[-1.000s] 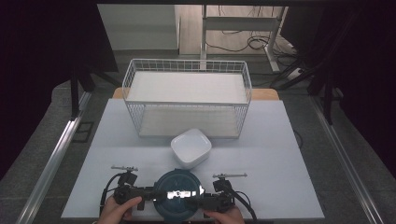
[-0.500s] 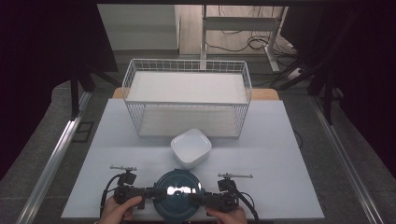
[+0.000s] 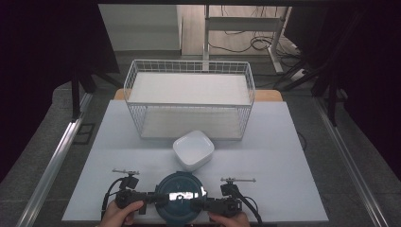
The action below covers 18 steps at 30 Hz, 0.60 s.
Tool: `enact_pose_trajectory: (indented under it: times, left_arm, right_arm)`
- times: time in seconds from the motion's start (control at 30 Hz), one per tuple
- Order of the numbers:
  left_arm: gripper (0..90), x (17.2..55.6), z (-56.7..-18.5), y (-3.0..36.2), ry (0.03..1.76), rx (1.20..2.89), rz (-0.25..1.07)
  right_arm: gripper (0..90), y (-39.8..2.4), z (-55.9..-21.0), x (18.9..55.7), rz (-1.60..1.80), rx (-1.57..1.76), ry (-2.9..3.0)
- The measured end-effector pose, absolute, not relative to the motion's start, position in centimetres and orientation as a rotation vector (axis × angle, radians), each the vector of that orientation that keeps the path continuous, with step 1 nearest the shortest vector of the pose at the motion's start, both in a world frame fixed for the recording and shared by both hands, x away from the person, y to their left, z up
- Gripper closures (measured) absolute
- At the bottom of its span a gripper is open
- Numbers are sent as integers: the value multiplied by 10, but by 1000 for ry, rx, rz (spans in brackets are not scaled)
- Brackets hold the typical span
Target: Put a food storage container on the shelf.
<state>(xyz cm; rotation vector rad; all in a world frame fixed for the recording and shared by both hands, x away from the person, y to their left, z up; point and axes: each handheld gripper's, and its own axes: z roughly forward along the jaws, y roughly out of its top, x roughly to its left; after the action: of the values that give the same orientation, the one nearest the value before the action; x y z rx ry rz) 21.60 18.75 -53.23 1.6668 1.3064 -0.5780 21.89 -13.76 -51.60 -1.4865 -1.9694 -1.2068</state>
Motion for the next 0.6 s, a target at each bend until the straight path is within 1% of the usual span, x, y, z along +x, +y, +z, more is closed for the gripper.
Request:
enact_pose_trajectory:
  times: [0.3,0.33,0.43,0.6]
  left_arm:
    - [319,213,-527,186,1353,1649,-548]
    - [333,212,-527,187,1353,1651,-549]
    - [360,211,-524,189,1362,1629,-527]
    - [371,209,-519,191,1374,1616,-494]
  right_arm:
    - [353,-140,-515,219,-1209,-1527,-1926]
    - [375,-140,-514,218,-1220,-1539,-1913]
    - [394,-141,-514,217,-1232,-1540,-1901]
    - [420,-140,-511,216,-1262,-1539,-1906]
